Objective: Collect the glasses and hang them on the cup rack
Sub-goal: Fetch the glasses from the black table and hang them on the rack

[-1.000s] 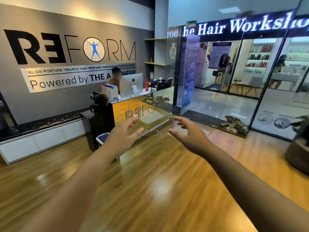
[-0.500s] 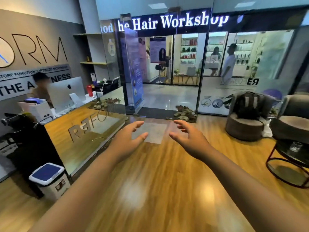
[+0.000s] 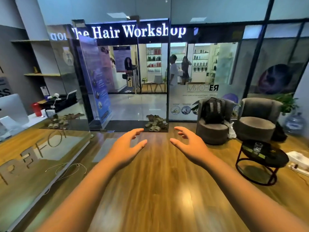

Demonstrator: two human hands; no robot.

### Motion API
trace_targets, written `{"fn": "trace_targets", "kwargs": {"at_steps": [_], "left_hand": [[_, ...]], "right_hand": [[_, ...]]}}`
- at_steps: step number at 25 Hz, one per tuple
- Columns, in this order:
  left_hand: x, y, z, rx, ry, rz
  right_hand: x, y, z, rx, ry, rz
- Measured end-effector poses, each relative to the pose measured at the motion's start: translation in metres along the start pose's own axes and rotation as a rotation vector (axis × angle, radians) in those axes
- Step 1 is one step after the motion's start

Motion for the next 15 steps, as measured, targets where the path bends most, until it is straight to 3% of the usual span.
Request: {"fn": "trace_targets", "kwargs": {"at_steps": [15], "left_hand": [[0.295,-0.151,0.020,-0.088,-0.139,-0.197]], "right_hand": [[0.171,0.055,0.194,-0.124,-0.164,0.123]]}}
Point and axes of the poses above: each hand's wrist, its own x-axis towards the middle knuckle, its own y-axis out of the back of the hand, z = x × y, the point moved 8 cm from there along x, towards the middle knuckle, and after that the axes turned 11 degrees about y, right-handed, at the moved point
